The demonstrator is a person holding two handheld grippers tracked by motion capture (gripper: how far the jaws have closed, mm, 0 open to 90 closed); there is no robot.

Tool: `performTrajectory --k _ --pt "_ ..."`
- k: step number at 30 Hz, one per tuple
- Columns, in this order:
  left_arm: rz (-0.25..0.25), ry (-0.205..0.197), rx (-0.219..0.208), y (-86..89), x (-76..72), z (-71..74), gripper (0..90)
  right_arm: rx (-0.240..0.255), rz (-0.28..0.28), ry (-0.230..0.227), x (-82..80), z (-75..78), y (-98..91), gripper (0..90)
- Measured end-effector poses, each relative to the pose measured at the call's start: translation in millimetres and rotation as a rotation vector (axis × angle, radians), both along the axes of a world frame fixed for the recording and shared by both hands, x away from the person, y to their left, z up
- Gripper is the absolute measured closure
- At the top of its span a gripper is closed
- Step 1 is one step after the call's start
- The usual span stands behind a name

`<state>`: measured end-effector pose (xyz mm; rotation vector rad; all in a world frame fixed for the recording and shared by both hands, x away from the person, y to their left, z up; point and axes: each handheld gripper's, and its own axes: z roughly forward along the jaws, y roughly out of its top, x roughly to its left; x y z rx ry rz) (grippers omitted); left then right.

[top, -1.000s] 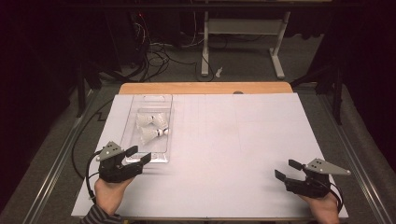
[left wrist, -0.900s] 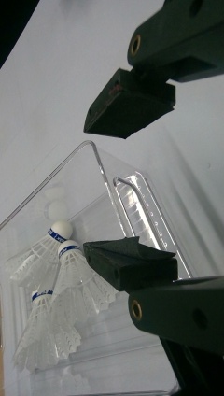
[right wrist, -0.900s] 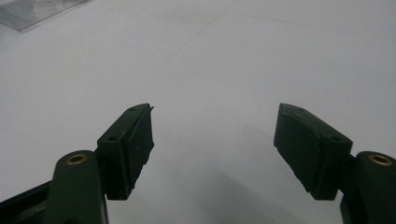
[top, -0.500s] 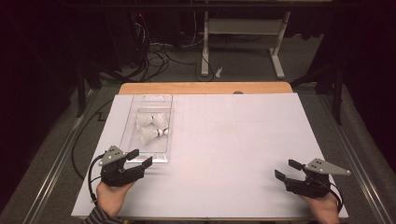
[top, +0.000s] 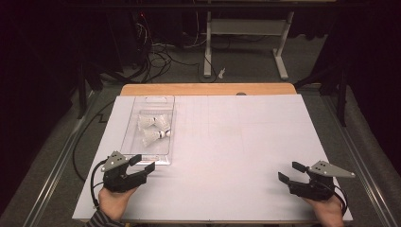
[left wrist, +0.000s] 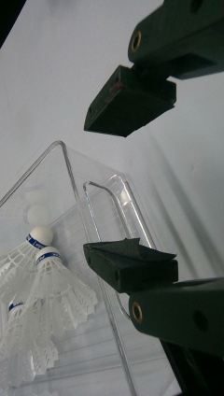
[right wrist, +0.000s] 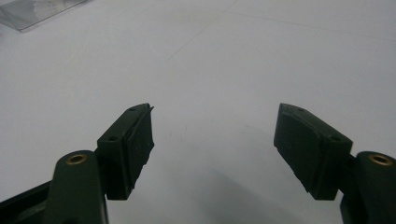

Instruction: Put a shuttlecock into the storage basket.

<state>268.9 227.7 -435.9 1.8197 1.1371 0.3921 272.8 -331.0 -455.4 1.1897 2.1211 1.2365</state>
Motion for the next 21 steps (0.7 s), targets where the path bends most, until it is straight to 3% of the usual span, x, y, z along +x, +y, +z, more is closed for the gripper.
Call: performTrajectory --k 21 --pt "0.018 0.006 -0.023 4.8 -2.4 -9.4 35.2 0.0 -0.001 -0.001 -0.4 0.2 -0.4 28.8"
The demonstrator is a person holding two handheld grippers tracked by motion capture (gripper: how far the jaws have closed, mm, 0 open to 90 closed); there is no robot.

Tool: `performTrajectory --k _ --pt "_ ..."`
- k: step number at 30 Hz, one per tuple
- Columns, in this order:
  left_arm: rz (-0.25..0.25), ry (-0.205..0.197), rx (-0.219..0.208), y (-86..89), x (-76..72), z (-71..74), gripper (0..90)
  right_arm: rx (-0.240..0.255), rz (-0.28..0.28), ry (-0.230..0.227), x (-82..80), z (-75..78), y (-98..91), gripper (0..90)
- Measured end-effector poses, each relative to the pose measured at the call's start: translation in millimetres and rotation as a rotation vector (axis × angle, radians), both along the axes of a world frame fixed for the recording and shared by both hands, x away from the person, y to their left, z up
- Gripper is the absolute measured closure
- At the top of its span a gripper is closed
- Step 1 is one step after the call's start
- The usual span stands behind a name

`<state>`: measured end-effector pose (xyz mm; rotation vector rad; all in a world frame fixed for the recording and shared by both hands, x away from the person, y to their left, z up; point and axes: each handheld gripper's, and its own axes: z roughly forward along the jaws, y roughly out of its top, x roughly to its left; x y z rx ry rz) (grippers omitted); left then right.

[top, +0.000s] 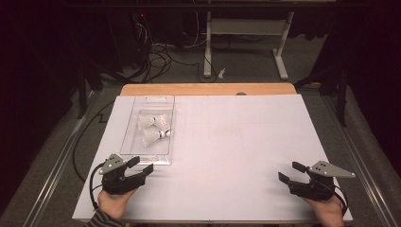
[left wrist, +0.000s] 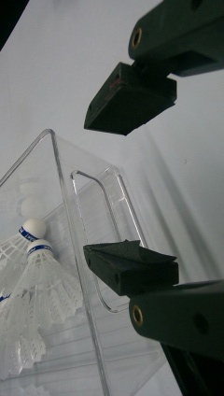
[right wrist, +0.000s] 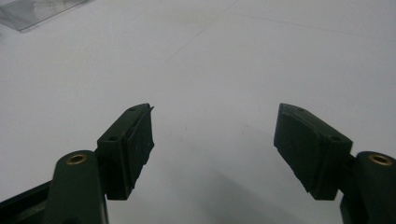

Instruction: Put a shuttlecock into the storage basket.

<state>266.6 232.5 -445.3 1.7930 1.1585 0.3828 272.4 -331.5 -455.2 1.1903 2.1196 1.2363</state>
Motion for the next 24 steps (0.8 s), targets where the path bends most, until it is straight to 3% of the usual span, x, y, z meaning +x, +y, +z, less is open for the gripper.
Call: performTrajectory --k 15,24 --pt "-0.006 0.025 -0.027 2.9 0.3 -4.6 34.7 -0.001 -0.001 -0.007 -0.4 0.4 -0.4 28.8" --pt "-0.013 0.053 -0.019 1.5 2.6 -7.2 34.2 -0.002 0.0 -0.007 -0.5 0.4 -0.2 28.8"
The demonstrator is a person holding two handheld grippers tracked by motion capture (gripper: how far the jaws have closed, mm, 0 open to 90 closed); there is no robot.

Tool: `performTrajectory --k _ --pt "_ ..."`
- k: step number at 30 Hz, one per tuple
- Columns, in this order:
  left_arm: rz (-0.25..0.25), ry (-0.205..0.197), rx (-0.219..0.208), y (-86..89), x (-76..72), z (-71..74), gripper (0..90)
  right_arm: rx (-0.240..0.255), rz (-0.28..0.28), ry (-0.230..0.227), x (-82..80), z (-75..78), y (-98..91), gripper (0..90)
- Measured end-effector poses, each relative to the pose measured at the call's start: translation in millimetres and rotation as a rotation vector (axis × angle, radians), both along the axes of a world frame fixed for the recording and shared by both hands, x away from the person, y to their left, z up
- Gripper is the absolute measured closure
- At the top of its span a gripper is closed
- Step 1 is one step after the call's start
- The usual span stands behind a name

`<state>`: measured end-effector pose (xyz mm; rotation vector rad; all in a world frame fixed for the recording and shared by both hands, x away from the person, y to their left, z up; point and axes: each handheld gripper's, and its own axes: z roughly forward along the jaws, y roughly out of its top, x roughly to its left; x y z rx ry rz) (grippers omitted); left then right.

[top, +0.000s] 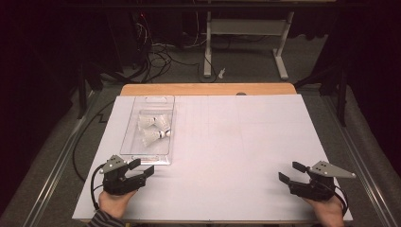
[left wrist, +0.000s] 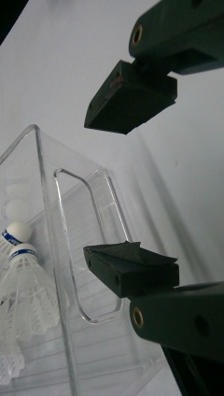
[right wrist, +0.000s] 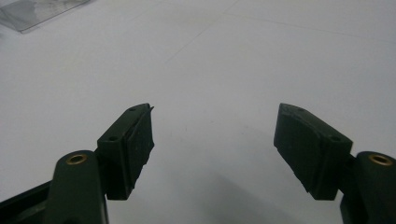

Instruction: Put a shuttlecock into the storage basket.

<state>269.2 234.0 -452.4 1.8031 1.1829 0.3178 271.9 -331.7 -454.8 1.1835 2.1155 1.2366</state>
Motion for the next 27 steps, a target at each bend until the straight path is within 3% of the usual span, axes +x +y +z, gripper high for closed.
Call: performTrajectory --k 5,27 --pt "-0.006 -0.003 0.016 -1.4 -0.8 0.2 34.2 0.001 -0.001 -0.001 0.0 0.1 -0.1 28.8" --pt "0.002 -0.004 0.01 0.4 -2.1 0.8 34.4 0.005 -0.005 -0.001 -0.6 0.4 -0.9 28.8"
